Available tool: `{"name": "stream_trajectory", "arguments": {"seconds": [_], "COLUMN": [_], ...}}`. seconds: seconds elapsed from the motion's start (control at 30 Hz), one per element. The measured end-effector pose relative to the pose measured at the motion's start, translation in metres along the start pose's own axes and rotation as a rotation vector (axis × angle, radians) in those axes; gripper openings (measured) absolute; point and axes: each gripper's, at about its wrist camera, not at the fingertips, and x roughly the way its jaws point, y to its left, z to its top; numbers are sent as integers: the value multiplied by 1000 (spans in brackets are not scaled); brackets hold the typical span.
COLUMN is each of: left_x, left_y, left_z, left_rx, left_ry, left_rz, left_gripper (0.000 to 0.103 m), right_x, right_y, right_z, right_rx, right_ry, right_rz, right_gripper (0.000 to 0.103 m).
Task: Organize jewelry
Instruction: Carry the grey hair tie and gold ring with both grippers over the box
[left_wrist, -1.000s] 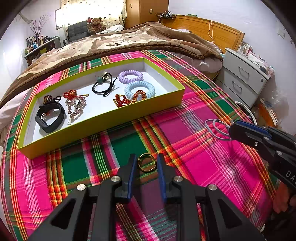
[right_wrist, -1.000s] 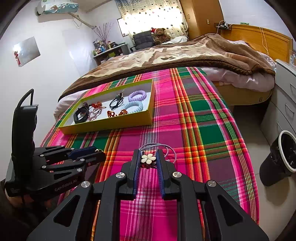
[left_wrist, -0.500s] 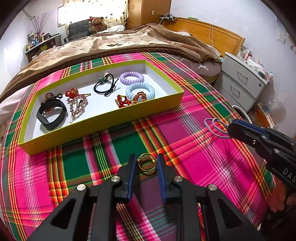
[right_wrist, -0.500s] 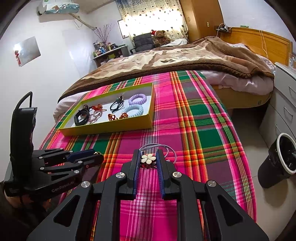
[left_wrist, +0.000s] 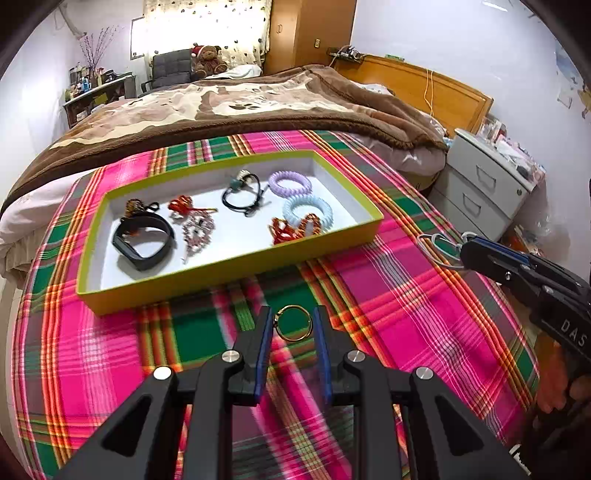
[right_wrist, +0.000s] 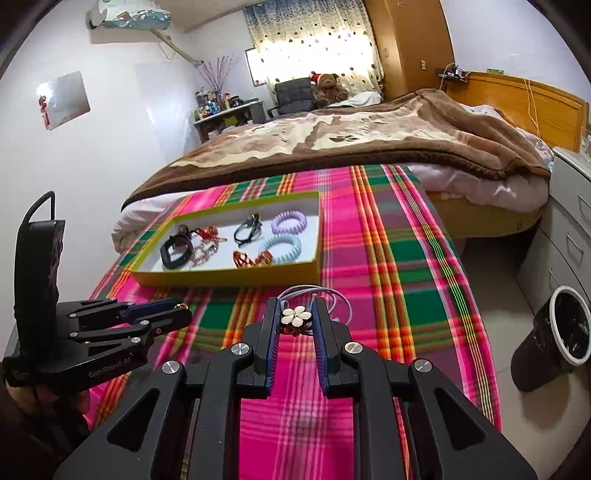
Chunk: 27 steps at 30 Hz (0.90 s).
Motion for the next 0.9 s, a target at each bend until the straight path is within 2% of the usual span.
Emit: {"name": "stream_trajectory", "arguments": {"seconds": [0.47,0.67,0.9], "left_x": [-9,1,24], "left_y": [47,61,65], "left_z": [32,51,60], "left_rx": [-51,-71,-74], "left_ry": [-53,-65,-33], "left_rz": [38,38,10], "left_gripper": [23,23,23], "right_x": [29,72,120], "right_y": [17,20,18], "right_z": [59,81,98], "right_rx": [-54,-85,-111], "right_ry": [-65,-3,48], "right_rz": [54,53,58], "right_gripper": [18,18,18]}}
